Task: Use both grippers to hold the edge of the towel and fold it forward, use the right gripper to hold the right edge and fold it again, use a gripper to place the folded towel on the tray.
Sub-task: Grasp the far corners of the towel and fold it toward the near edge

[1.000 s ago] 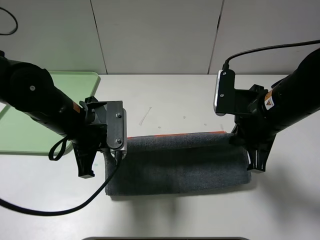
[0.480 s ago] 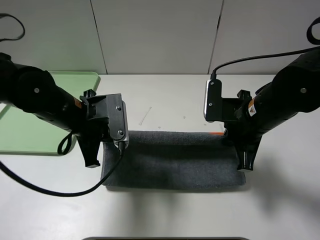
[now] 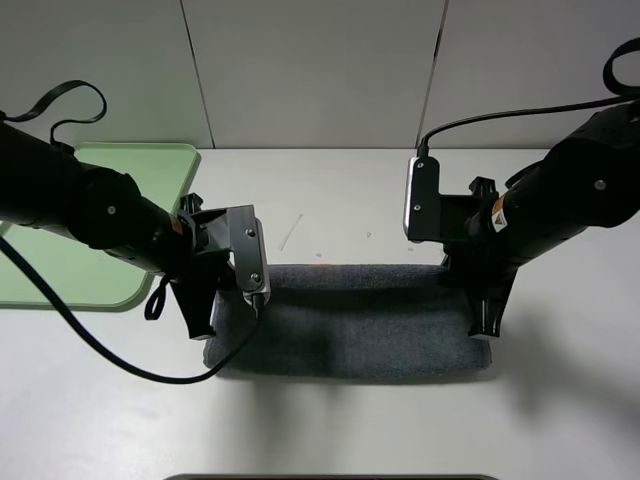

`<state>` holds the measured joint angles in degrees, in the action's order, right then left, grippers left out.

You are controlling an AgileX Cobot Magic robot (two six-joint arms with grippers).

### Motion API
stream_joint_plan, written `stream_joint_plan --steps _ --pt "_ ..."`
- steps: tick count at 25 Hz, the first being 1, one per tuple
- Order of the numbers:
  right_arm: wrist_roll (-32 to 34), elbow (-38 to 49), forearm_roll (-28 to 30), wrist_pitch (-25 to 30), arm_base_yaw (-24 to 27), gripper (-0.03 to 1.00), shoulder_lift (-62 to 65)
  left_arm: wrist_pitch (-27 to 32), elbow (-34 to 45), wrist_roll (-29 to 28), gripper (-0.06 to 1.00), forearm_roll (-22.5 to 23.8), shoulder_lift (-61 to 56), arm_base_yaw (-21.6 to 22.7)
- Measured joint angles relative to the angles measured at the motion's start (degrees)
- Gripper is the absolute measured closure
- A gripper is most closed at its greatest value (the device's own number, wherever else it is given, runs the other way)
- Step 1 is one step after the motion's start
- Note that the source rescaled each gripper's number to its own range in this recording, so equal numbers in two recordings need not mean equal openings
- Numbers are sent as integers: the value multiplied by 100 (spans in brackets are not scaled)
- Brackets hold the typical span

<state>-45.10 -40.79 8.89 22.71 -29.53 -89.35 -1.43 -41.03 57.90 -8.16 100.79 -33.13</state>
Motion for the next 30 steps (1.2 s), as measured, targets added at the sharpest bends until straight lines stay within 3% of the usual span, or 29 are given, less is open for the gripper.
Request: stream_joint_plan --steps 10,14,15,16,19,20,22,24,30 --pt "0 0 17 0 0 97 -6 -406 0 0 94 6 41 0" --pt "0 0 27 -72 0 95 -6 -406 0 0 86 6 41 0" --pt "0 0 45 -148 0 89 -6 -406 0 0 82 6 41 0" --pt "0 0 64 -235 5 77 -6 -406 0 0 77 6 41 0" --pt "0 8 130 -674 10 22 -6 -406 0 0 50 6 41 0" --pt "0 19 130 -863 17 11 -6 -406 0 0 41 6 41 0" --pt "0 30 84 -1248 17 2 -6 -411 0 0 19 6 41 0" --pt "0 32 -60 -1507 17 -1 -6 -411 0 0 6 6 41 0" --pt "0 32 -577 -1762 17 -3 -6 -411 0 0 -2 6 41 0"
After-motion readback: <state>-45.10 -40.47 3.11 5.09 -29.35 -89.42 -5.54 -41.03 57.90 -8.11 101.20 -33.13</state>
